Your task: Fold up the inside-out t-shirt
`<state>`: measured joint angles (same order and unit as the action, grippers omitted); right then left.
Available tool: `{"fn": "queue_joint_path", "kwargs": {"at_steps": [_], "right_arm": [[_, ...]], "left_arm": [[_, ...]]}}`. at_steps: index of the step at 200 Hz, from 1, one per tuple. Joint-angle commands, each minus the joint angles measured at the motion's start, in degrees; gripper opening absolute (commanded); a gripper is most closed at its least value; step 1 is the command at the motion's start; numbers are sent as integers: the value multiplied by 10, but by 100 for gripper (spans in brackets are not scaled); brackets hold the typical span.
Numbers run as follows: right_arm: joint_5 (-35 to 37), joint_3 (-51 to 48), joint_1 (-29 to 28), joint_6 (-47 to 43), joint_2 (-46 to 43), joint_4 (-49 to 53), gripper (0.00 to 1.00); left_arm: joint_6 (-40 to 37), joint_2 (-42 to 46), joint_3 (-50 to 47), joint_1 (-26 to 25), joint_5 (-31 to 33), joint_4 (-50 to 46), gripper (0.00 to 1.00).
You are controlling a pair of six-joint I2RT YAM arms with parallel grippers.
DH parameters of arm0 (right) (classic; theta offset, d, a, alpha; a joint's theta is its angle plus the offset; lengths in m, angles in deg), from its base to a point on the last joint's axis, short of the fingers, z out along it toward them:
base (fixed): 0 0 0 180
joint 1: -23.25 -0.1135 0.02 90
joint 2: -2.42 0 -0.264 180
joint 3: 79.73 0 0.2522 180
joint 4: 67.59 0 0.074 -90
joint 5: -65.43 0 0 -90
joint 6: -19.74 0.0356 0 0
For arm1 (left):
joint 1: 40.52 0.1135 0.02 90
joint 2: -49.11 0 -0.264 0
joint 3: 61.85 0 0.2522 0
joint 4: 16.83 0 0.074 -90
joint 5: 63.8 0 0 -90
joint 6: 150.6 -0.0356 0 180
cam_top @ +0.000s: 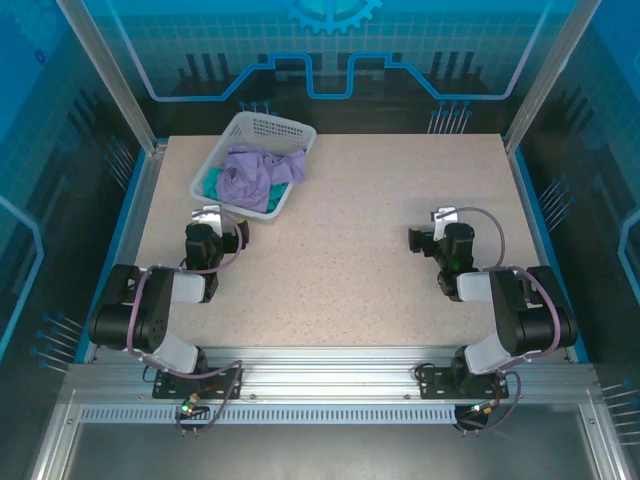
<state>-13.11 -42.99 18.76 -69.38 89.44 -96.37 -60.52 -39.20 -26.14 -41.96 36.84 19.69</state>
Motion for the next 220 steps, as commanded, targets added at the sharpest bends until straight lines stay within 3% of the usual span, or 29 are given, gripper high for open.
{"fn": "queue_joint_path", "kwargs": {"at_steps": [1,162,188,209,220], "right_arm": [[-7,10,-3,2,-9,-20,100],[-7,10,-3,2,-9,-20,100],[-5,10,-3,2,-12,-21,100],[19,22,-3,13,-53,35,100],[41,33,-3,28,-89,93,100]], "left_arm": [[12,0,-3,5,-9,20,99],[13,4,-2,5,-1,17,99],[29,67,-2,5,41,-39,99],[43,140,-2,5,74,-102,99],[86,192,12,5,112,-172,99]]}}
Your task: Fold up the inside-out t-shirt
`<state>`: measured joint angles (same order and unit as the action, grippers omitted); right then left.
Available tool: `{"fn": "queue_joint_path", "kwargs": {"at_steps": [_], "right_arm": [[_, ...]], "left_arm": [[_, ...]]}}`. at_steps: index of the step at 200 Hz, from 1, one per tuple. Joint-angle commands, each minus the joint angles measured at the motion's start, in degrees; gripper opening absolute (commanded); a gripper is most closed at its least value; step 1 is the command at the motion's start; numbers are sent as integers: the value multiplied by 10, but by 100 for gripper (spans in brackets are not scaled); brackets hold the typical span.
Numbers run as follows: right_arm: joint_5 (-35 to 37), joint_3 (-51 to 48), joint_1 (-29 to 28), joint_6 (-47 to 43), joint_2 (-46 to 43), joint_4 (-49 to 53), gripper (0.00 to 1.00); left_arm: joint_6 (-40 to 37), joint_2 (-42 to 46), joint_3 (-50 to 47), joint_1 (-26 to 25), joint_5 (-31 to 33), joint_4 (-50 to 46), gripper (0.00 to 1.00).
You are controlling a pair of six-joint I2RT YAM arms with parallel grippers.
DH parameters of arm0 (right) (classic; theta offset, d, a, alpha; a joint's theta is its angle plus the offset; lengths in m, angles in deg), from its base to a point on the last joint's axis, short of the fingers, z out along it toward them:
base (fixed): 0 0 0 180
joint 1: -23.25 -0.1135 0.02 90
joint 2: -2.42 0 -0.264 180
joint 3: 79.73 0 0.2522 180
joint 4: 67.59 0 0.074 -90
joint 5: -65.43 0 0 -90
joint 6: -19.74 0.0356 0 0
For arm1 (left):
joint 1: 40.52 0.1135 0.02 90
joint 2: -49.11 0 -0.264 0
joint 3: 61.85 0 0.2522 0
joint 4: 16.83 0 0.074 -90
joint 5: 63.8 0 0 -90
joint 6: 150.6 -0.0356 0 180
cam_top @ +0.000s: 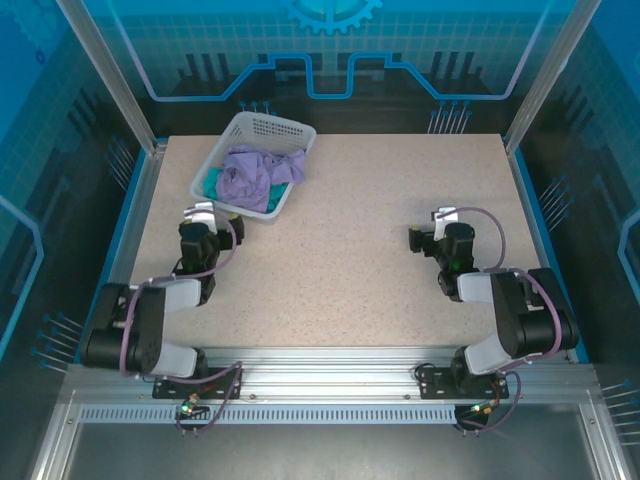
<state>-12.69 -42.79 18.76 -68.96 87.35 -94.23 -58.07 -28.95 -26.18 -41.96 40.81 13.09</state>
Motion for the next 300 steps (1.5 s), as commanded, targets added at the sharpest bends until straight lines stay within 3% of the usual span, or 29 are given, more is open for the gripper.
{"fn": "queue_joint_path", "kwargs": {"at_steps": [1,15,31,42,51,64,76,96,126,170,185,192,199,227,264,280,300], "right_arm": [[39,32,-3,26,-73,78,100],[87,55,4,84,-133,176,100],[118,79,25,187,-205,304,100],[89,91,37,241,-244,362,100],[13,87,33,237,-264,349,100],[-74,93,-5,200,-268,317,100],[-74,129,-67,145,-248,345,100],[-51,197,-137,91,-198,407,100],[-68,221,-165,91,-156,404,100],[-78,233,-168,106,-121,407,100],[-77,238,-169,106,-117,419,100],[-75,239,-168,105,-118,427,100],[-72,239,-169,105,-121,434,100],[-64,234,-169,101,-130,448,100],[-56,235,-168,110,-128,450,100],[-54,243,-167,110,-126,455,100],[-43,269,-161,108,-128,485,100]], "left_arm": [[66,96,14,5,75,-113,99],[133,162,44,8,109,-234,99],[158,207,68,10,71,-298,99],[170,216,78,11,13,-304,99],[181,204,97,11,-42,-307,99],[197,160,147,10,-110,-334,99],[199,97,208,8,-150,-368,99],[181,-21,329,8,-156,-461,99],[147,-176,474,8,-156,-558,97],[122,-318,608,8,-162,-592,61],[116,-349,665,8,-155,-636,36],[116,-347,679,7,-148,-652,24],[116,-331,677,7,-146,-643,20],[122,-217,662,5,-156,-600,16],[165,-58,627,-11,-219,-500,15],[177,-18,628,-36,-236,-462,15],[166,-15,678,-107,-253,-468,15]]}}
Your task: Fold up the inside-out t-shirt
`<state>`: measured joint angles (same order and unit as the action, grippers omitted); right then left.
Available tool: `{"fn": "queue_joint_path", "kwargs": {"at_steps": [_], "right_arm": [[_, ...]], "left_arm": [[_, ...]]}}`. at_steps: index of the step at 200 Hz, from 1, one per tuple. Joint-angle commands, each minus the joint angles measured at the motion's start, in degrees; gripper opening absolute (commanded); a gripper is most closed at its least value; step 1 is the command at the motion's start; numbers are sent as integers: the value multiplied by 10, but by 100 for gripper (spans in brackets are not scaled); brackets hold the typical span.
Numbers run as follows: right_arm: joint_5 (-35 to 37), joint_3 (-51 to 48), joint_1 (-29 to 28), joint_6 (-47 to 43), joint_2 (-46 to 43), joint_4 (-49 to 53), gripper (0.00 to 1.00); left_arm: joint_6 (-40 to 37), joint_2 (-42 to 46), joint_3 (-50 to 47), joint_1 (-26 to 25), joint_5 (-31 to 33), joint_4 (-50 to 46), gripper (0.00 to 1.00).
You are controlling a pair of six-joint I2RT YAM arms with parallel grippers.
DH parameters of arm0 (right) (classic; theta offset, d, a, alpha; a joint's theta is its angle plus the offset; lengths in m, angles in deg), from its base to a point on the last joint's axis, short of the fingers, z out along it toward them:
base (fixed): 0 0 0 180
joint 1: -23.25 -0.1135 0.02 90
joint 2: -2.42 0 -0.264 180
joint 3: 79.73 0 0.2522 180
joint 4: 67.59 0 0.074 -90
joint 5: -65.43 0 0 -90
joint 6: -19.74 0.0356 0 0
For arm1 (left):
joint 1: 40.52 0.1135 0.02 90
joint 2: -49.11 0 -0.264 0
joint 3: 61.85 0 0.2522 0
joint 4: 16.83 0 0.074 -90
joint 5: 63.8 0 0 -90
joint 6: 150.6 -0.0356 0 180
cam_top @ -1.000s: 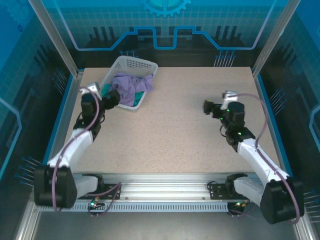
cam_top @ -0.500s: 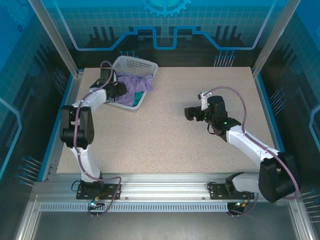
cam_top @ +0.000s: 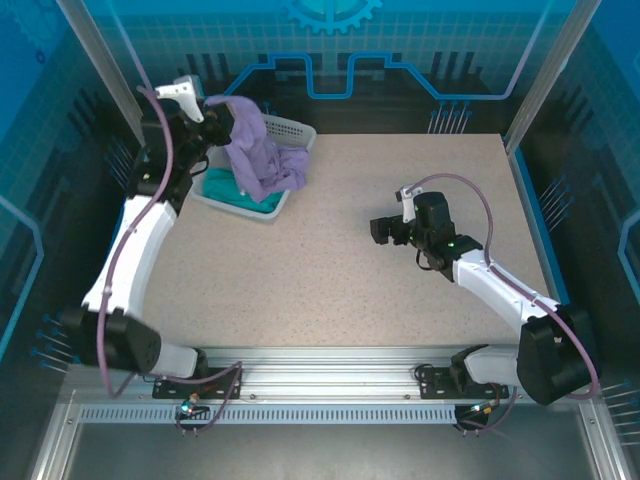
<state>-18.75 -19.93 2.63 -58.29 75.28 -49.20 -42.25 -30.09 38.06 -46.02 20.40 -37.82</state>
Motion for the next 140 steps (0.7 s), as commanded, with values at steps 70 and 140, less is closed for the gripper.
{"fn": "queue_joint_path", "kwargs": {"at_steps": [70,140], "right_arm": [[36,96,97,17,-116,156,100],[65,68,158,28,-218,188,100]], "left_arm": [[-28,-179,325,-256,-127,-48,16],[-2,-267,340,-285,-138,-31,21]]}}
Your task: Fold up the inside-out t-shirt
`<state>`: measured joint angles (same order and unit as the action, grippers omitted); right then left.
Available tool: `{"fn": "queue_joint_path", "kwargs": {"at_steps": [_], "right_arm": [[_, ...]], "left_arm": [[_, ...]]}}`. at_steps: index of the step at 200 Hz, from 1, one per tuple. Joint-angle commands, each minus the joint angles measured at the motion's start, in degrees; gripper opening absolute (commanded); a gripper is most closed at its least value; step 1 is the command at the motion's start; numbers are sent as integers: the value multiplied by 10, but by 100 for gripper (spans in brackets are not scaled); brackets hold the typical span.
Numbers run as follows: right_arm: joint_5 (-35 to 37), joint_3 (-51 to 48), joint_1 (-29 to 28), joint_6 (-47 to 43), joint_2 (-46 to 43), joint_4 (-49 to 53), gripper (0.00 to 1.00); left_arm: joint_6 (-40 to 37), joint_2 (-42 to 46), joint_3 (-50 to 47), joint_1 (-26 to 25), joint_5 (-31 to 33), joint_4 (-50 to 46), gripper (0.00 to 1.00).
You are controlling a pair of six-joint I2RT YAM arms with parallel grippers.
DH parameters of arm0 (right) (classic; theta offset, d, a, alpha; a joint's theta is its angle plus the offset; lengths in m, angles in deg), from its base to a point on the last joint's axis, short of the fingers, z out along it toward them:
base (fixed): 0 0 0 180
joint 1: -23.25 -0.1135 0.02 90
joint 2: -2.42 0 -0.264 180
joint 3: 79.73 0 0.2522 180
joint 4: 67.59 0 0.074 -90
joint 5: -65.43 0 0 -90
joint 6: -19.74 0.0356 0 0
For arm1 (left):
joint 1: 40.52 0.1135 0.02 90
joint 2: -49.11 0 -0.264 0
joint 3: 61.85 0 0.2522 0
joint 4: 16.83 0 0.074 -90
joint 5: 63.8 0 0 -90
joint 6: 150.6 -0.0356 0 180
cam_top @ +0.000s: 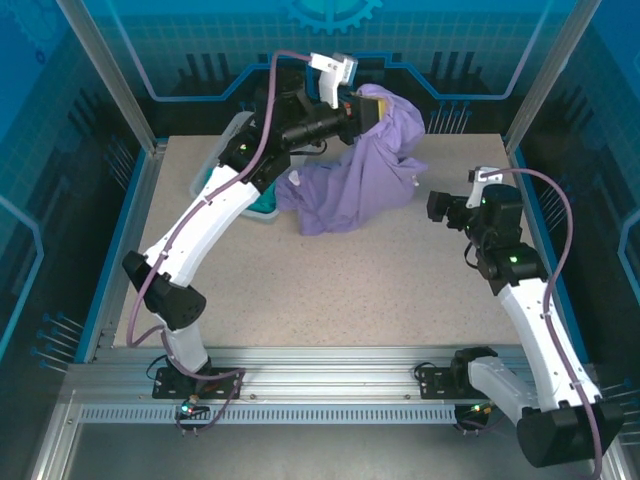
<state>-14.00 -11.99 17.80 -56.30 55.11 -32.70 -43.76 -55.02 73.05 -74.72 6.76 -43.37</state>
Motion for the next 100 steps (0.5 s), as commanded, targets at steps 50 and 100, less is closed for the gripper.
{"fn": "queue_joint_path", "kwargs": {"at_steps": [50,100], "right_arm": [[-19,-32,-13,23,-7,-12,100],[-43,-11,-143,10,147,-83,100]], "left_arm": [[15,-91,-42,38,19,-76,80],[39,77,-349,140,89,19,99]]}}
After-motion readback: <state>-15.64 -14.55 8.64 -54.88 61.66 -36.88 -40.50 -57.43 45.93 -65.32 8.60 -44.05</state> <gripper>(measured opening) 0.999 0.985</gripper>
